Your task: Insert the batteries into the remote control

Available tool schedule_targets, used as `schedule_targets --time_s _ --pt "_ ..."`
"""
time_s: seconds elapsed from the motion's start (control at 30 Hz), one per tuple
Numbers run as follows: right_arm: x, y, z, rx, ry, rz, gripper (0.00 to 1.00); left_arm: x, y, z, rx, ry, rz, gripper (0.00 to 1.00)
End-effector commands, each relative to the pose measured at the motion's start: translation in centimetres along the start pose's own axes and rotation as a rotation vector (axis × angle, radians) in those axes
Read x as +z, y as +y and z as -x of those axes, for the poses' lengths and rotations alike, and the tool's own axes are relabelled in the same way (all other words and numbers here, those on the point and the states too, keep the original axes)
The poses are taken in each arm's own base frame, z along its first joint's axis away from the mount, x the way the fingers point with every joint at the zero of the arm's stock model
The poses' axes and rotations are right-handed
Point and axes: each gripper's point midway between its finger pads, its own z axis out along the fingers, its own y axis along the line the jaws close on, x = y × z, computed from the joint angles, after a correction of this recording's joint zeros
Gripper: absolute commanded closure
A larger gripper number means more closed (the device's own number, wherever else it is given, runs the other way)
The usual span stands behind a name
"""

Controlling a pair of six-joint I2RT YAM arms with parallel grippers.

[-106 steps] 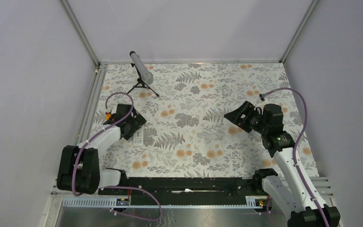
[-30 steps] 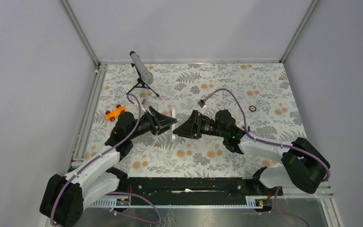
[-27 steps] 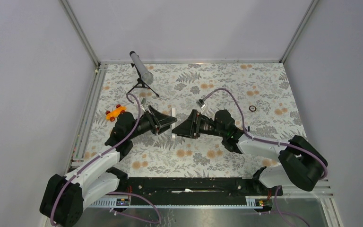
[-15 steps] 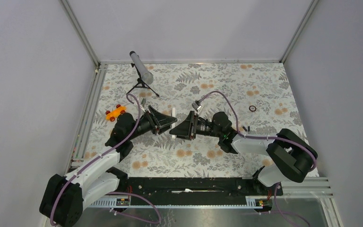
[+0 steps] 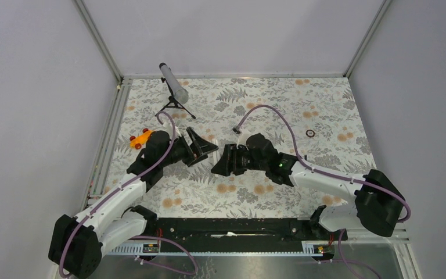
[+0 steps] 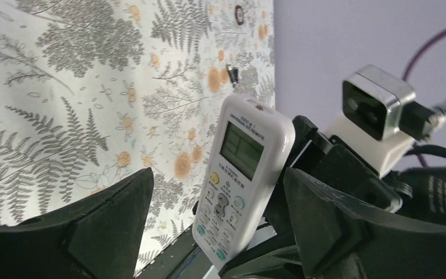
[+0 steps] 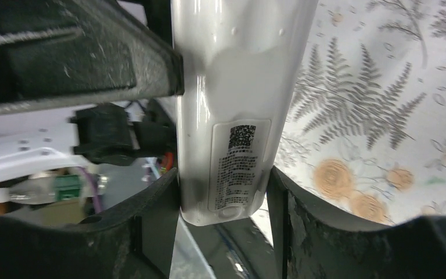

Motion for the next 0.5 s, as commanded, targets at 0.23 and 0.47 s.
schedule_targets --time_s 0.23,0.47 --pt "2.2 -2.5 -0.1 -0.245 0.059 -0.251 0.76 1.2 1.6 1.2 0.053 -0.046 0.1 0.4" --pt "3.3 -1.7 -1.7 -0.317 0.131 -0.242 0.77 1.9 2.4 1.2 0.05 -0.038 0.132 0.56"
